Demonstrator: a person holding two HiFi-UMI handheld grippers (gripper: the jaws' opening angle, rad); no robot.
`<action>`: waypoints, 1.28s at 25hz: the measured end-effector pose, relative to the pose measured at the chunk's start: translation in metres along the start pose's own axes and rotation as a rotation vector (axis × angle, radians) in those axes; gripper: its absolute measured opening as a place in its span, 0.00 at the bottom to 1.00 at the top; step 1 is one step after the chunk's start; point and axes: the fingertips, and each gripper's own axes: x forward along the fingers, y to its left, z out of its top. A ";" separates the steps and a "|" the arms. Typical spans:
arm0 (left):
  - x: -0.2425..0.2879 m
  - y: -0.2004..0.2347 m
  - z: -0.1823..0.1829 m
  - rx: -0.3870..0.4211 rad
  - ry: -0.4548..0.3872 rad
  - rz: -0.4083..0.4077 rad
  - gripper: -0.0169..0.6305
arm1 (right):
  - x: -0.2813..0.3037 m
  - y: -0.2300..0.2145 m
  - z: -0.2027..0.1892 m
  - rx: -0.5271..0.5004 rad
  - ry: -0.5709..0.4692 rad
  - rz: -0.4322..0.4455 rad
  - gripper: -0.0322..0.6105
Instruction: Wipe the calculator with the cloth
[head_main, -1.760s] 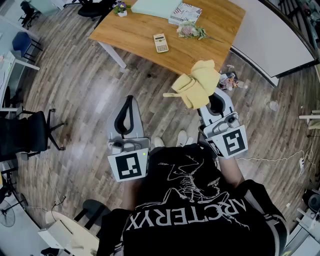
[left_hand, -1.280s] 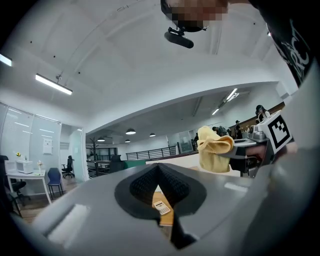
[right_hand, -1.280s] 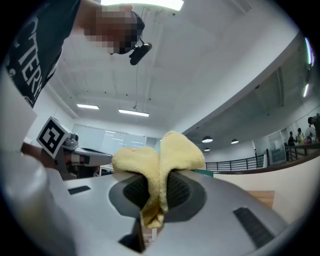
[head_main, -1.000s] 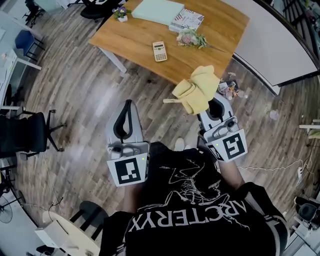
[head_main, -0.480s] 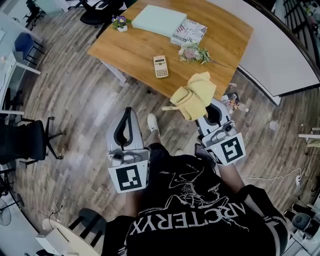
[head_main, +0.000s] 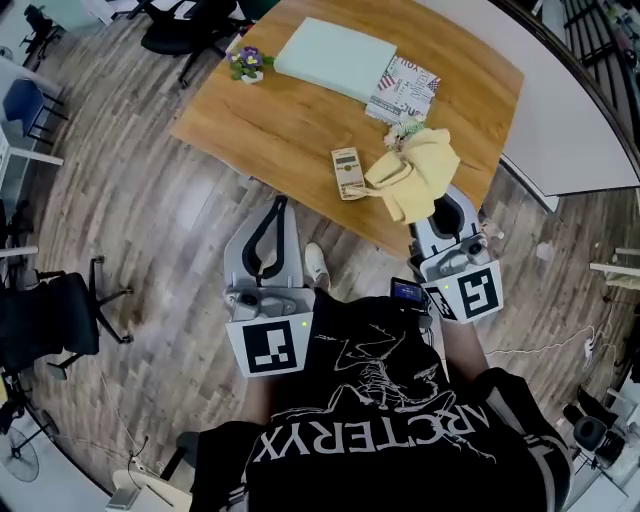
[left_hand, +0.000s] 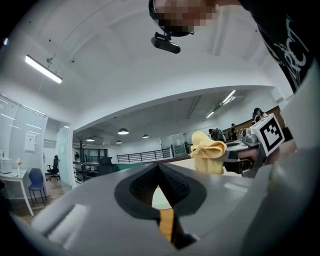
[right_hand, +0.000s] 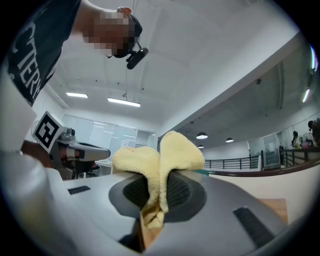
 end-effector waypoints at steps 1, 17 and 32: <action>0.011 0.011 -0.002 0.001 -0.001 -0.006 0.04 | 0.015 -0.003 0.000 -0.006 0.000 -0.005 0.13; 0.056 0.033 -0.007 0.010 0.031 -0.023 0.04 | 0.080 -0.023 -0.058 -0.187 0.264 0.134 0.13; 0.015 0.023 -0.016 0.077 0.152 0.127 0.04 | 0.131 -0.003 -0.395 -0.711 1.016 0.669 0.13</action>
